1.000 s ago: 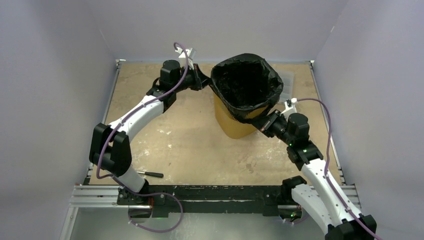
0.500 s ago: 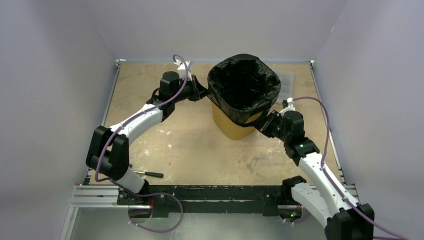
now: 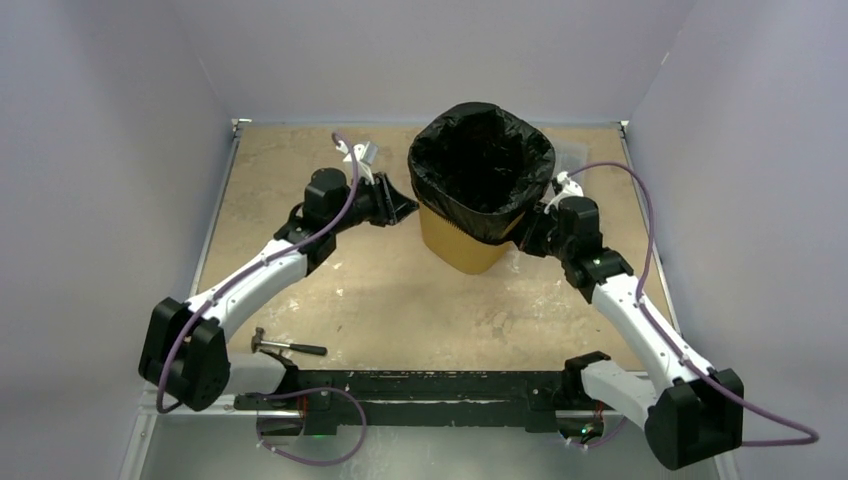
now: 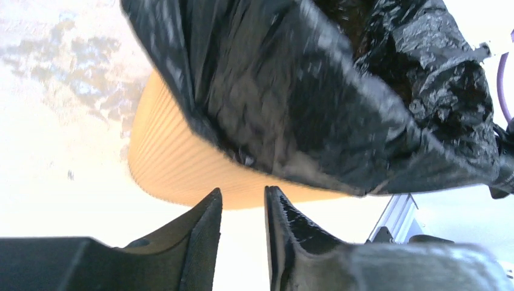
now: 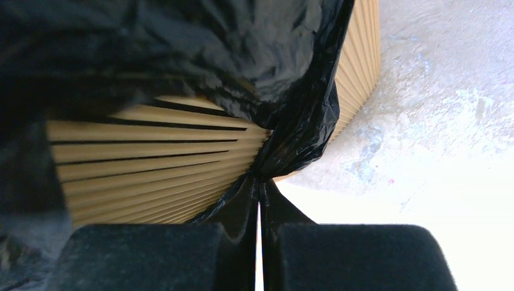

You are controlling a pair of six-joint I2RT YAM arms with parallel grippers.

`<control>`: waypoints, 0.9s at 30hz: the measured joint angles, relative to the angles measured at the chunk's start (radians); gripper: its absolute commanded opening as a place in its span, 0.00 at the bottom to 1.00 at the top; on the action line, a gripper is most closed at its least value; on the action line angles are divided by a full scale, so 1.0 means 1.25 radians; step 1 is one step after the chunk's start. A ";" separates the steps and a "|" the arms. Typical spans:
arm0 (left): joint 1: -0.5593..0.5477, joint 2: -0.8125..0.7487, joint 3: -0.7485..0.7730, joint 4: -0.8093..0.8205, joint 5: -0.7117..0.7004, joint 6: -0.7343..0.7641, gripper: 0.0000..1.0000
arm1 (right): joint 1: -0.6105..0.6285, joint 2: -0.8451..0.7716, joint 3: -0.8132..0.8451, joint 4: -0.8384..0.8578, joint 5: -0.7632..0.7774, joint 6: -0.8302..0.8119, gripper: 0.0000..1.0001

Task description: Put the trash bags into the trash bin

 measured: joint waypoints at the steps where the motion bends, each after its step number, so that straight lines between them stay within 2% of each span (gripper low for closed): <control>1: -0.002 -0.017 -0.015 -0.008 -0.009 0.000 0.42 | 0.000 0.015 0.008 -0.002 0.002 -0.013 0.00; 6: -0.004 -0.133 -0.079 -0.087 -0.098 0.004 0.48 | 0.000 0.077 0.030 -0.006 0.023 -0.075 0.00; 10: -0.003 -0.188 -0.075 -0.132 -0.163 0.024 0.52 | 0.000 0.086 0.031 -0.007 0.042 -0.109 0.16; 14: -0.002 -0.187 -0.043 -0.172 -0.209 0.053 0.55 | 0.000 0.057 0.031 -0.013 0.058 -0.123 0.28; 22: 0.013 -0.079 0.148 -0.215 -0.235 0.127 0.61 | 0.000 -0.149 0.020 -0.042 0.128 -0.052 0.46; 27: 0.040 -0.007 0.287 -0.214 -0.208 0.156 0.64 | 0.000 -0.251 0.015 -0.083 0.195 0.017 0.68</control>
